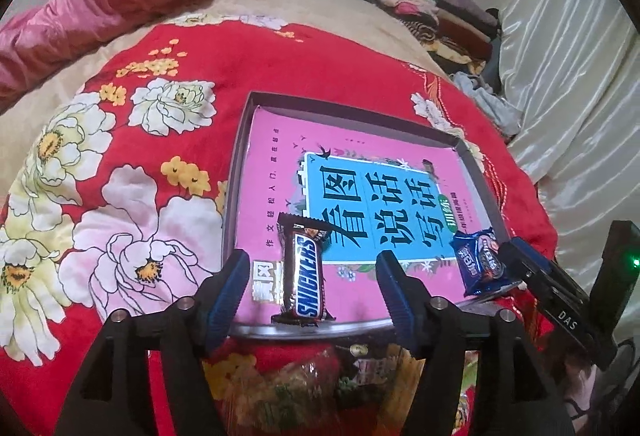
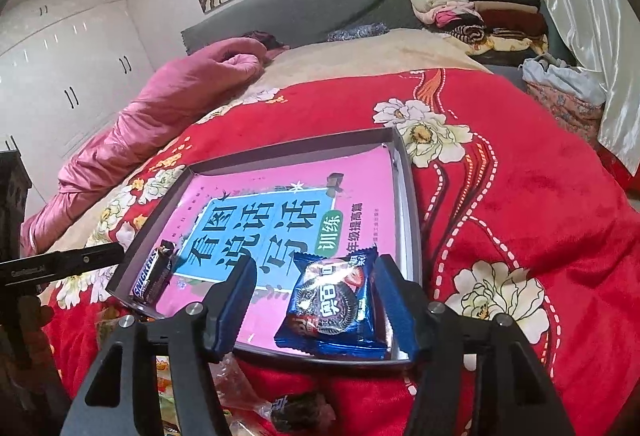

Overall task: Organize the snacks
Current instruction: 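Release the blue cookie pack in the tray with the right tool while the left tool withdraws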

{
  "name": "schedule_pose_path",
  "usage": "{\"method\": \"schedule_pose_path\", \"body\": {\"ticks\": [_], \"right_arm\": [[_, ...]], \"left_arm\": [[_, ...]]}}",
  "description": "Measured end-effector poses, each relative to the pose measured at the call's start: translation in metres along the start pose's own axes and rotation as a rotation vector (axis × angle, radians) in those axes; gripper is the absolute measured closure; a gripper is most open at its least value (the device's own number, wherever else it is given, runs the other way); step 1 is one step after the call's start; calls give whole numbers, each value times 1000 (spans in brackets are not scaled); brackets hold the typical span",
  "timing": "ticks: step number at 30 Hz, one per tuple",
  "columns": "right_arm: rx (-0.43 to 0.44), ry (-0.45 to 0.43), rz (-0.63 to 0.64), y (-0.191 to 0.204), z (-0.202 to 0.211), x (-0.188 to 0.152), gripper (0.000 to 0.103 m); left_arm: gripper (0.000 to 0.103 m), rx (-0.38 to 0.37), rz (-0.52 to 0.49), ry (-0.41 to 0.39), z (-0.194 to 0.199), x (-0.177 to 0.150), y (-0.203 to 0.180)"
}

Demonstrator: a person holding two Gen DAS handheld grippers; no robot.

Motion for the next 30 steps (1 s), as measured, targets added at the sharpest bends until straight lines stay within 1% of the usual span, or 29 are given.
{"method": "schedule_pose_path", "body": {"ticks": [2,7,9,12,18,26,30], "right_arm": [[8,-4,4,2,2,0,40],[47,-44,22,8,12,2,34],[62,-57,33,11,17,2,33],[74,-73,55,17,24,1,29],[72,-99,103,26,40,-5,27],[81,-107,70,22,57,-15,25],[74,-120,75,25,67,-21,25]], "left_arm": [[33,3,-6,-5,4,-1,-1],[31,0,-1,-15,11,-3,-2],[27,20,-6,-23,16,-3,-2],[27,36,-10,-33,21,-5,0],[26,34,1,-22,28,-11,8],[26,39,-25,3,36,-24,4],[26,46,-29,10,44,-31,5]]}}
Point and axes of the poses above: each gripper's, at about its wrist camera, not at the fingertips, and z roughly against the way its jaws point, y to its left, x to its top, the point moved 3 cm from there along -z, roughly the way its jaws point, and after that the axes turned 14 degrees about -z, right-handed, at the moved point
